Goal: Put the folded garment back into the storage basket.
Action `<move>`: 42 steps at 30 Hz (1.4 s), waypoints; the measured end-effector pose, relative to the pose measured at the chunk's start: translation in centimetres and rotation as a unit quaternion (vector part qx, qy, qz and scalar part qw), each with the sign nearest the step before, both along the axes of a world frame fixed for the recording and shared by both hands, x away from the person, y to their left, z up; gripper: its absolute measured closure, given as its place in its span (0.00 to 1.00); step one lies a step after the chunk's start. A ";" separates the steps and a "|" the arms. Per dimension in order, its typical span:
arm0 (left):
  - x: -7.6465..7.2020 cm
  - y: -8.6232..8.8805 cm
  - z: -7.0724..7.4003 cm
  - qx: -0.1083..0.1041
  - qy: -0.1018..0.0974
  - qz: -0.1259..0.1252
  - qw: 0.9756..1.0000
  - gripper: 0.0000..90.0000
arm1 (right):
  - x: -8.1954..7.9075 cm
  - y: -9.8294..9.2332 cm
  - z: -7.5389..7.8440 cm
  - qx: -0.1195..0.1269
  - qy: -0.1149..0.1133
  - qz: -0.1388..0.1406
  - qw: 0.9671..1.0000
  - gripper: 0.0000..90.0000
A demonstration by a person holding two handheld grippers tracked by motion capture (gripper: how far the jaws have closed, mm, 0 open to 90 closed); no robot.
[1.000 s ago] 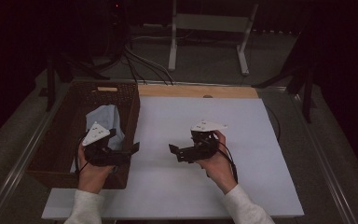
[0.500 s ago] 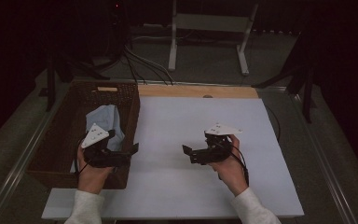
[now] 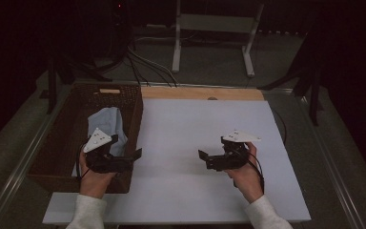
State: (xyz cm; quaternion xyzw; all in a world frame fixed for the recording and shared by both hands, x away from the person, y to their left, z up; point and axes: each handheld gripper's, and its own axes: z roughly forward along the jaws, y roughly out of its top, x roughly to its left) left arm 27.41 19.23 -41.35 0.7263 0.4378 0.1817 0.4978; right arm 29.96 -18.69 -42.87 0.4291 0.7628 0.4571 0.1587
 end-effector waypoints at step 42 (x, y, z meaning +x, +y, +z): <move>-0.4 0.0 0.0 0.001 -0.020 0.011 1.000 0.00 | -3.8 -8.9 -1.9 0.048 -0.049 -0.053 0.996 0.00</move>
